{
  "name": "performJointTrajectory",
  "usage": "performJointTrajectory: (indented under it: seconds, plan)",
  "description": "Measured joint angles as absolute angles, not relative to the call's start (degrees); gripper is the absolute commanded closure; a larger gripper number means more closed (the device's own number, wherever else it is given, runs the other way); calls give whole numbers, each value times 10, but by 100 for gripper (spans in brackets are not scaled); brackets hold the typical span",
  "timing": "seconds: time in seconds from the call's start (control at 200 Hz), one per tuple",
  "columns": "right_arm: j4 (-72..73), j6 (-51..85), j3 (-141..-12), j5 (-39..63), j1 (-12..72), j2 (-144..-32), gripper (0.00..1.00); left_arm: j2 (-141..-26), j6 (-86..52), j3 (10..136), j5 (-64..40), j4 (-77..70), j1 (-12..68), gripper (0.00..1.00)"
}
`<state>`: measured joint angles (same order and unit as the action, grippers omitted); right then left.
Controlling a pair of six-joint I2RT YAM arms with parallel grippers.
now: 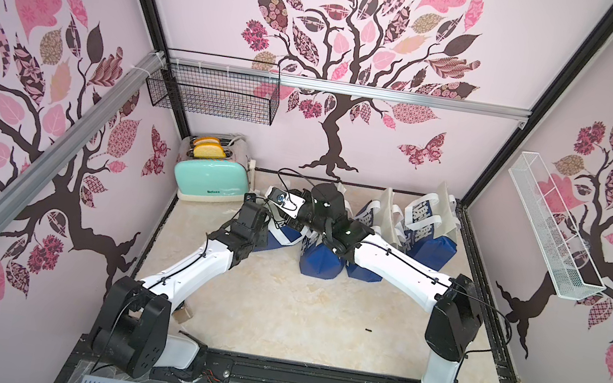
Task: Open the takeout bag
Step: Open the takeout bag at the center of the board.
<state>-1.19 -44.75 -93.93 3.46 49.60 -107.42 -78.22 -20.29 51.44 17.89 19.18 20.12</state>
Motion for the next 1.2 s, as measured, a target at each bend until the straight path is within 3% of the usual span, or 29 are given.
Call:
performJointTrajectory:
  seconds: [0.485, 0.675, 1.2]
  plan:
    - [-3, -422, -941, 29, 489, -1124, 69, -770, -194, 514, 177, 203, 201, 100]
    - [11, -419, -941, 23, 482, -1124, 61, -755, -194, 505, 178, 202, 201, 100]
    - [31, -413, -941, 8, 482, -1121, 60, -746, -189, 501, 179, 202, 201, 100]
